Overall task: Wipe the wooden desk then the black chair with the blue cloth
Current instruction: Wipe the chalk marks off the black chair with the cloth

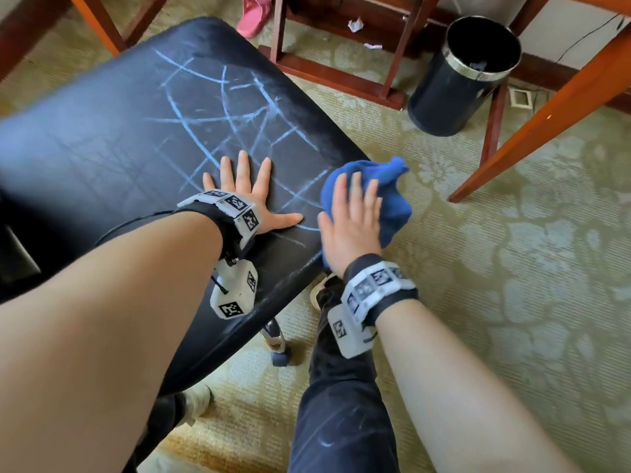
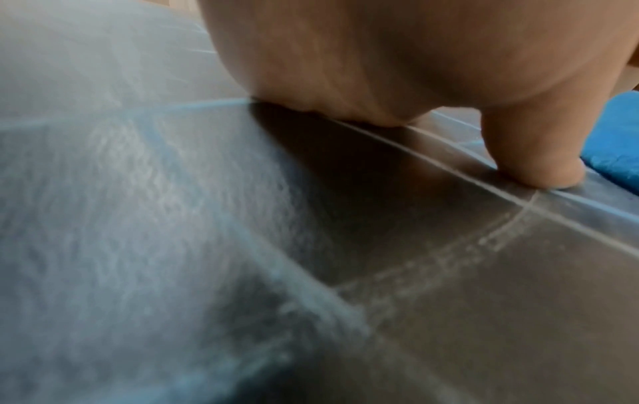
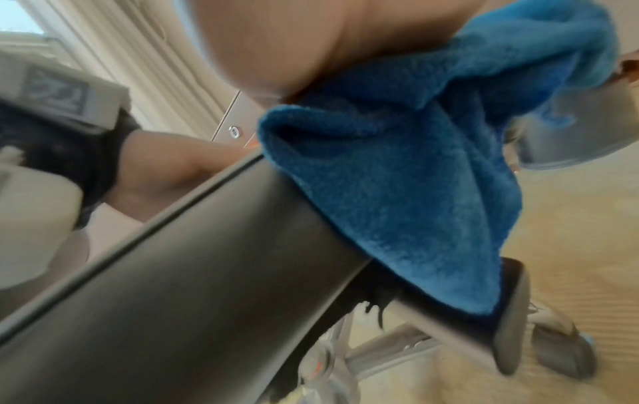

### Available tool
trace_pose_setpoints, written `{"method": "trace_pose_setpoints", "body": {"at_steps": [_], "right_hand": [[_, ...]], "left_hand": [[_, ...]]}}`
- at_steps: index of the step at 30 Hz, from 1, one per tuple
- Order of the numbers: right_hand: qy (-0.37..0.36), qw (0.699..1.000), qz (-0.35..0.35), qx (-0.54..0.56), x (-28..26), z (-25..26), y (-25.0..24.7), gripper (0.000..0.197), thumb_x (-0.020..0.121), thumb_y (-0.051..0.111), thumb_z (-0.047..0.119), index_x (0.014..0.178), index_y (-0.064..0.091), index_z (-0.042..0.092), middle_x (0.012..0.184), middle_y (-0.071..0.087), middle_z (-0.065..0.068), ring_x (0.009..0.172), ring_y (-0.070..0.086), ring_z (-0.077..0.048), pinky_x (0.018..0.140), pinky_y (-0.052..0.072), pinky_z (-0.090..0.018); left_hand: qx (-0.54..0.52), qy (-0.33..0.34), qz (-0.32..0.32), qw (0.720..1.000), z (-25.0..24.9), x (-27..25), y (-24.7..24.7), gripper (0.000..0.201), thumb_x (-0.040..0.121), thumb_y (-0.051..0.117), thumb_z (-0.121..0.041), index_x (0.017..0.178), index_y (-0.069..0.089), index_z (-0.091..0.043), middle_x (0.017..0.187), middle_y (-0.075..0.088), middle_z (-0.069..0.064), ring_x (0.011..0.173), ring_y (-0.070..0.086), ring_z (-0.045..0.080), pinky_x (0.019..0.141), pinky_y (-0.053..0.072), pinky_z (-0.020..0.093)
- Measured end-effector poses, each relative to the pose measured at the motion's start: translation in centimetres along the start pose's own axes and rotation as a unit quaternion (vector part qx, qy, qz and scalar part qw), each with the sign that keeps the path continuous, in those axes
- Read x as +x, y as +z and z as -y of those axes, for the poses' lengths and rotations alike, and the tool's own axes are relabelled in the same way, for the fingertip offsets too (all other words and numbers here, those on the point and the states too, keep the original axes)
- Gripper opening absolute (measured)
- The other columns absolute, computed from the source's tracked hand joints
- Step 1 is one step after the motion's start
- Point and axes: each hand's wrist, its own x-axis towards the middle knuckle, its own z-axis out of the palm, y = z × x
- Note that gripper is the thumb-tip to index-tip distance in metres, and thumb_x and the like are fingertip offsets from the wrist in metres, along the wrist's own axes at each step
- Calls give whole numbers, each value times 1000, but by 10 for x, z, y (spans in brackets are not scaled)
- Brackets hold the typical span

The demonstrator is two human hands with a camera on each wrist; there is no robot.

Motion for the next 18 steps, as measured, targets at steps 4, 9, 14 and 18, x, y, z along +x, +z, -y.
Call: {"method": "trace_pose_setpoints", "body": {"at_steps": [4,9,14,18], "right_hand": [[-37,999,-10,21,9,-10,2,62,101,28,34,149,-6,13,157,-8,-6,143,-14,-29,114,-13,-37],[76,989,-49,114,49,-34,-11,60,102,27,30,149,-3,8,157,0,-14,144,-4,-32,115,-1,-37],[97,991,-38,82,45,-17,-12,64,101,29,33,149,-4,6,156,-5,-19,143,-6,-36,113,1,-42],[3,1000,8,23,1,2,3,67,100,29,36,147,-10,7,155,-15,-16,141,-17,-37,113,-12,-43]], "left_hand": [[6,-6,0,1000,-1,3,-1,110,68,36,-88,146,-19,-33,153,-28,2,141,-24,29,113,-8,53],[3,-9,2,1000,-4,5,-5,114,65,36,-90,145,-21,-33,154,-28,3,141,-22,31,113,-7,54],[-9,-22,11,1000,-6,9,-8,114,65,37,-89,145,-23,-33,153,-30,3,141,-24,31,113,-8,54],[6,-17,8,1000,-4,7,-4,115,64,34,-91,144,-24,-33,152,-31,3,141,-25,30,113,-7,54]]}}
